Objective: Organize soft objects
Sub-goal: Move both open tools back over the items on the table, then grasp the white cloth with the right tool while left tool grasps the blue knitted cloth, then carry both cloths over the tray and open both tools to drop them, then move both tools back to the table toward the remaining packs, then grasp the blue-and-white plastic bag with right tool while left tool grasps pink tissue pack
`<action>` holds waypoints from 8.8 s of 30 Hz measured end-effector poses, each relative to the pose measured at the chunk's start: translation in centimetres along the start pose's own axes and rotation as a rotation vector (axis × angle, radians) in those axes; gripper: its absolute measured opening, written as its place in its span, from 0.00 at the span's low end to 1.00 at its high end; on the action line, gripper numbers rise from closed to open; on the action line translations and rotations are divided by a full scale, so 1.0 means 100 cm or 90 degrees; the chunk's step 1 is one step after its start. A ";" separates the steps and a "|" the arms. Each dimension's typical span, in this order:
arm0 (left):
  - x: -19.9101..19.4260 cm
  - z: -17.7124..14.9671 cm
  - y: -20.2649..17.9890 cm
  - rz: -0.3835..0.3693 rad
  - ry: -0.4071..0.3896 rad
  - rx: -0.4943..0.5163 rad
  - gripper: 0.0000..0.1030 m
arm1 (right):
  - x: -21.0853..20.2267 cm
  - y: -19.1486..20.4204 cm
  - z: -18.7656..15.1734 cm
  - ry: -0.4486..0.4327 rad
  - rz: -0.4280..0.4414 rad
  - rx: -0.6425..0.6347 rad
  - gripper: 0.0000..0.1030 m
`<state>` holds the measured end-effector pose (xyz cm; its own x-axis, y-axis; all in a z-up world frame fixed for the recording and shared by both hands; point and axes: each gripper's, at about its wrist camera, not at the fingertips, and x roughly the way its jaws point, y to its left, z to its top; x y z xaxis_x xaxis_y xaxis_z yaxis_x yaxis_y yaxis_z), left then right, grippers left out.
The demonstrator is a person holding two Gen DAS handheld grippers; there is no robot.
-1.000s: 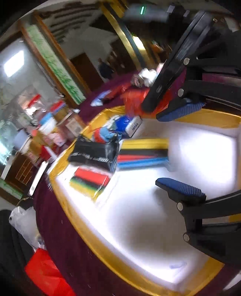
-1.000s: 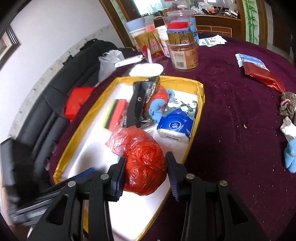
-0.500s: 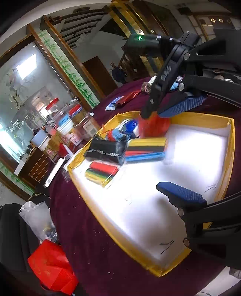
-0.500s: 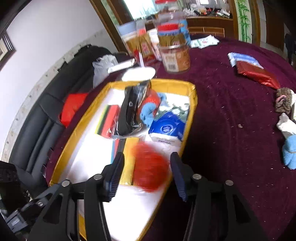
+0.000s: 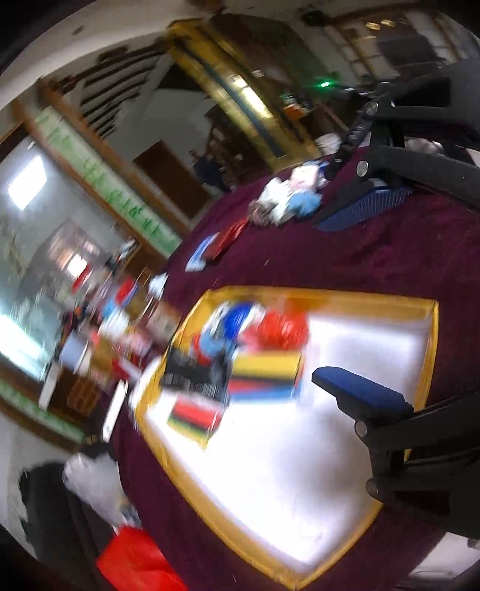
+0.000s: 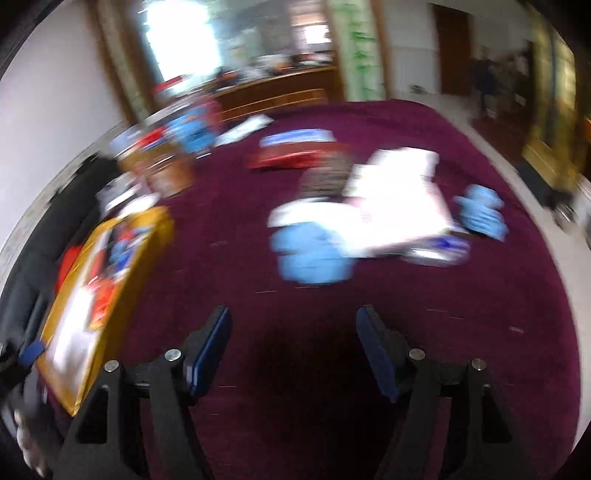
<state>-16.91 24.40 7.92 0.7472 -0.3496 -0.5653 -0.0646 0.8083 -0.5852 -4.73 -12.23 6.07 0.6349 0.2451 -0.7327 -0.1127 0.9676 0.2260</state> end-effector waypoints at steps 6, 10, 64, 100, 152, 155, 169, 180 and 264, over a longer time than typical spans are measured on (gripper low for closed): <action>0.027 -0.025 -0.039 -0.024 0.071 0.056 0.77 | 0.016 -0.025 0.018 0.010 0.007 0.033 0.67; 0.021 -0.030 -0.048 -0.012 0.068 0.074 0.77 | 0.044 0.002 0.036 0.015 0.030 -0.007 0.67; 0.120 -0.015 -0.109 0.049 0.132 0.133 0.77 | 0.071 -0.017 0.013 0.020 0.141 -0.020 0.54; 0.095 0.014 -0.104 0.028 0.068 0.200 0.45 | 0.083 -0.050 0.013 0.033 0.142 0.062 0.14; -0.077 0.038 0.126 0.081 -0.120 -0.097 0.84 | 0.146 0.343 -0.027 0.314 0.250 -0.223 0.12; -0.082 0.035 0.128 0.079 -0.128 -0.108 0.84 | 0.154 0.347 -0.017 0.309 0.233 -0.218 0.12; -0.083 0.025 0.103 0.071 -0.131 -0.088 0.84 | 0.068 0.289 0.008 0.133 0.275 -0.225 0.59; -0.049 0.007 0.020 -0.001 -0.078 0.049 0.89 | -0.005 0.024 0.021 0.012 0.038 -0.061 0.65; 0.122 -0.020 -0.145 0.021 0.103 0.242 0.63 | 0.077 -0.122 0.057 -0.032 0.027 0.081 0.37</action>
<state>-8.18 7.49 8.32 0.6332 -0.3655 -0.6822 0.1840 0.9273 -0.3260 5.90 -22.47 1.37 0.6697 0.2784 -0.6885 -0.0442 0.9404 0.3373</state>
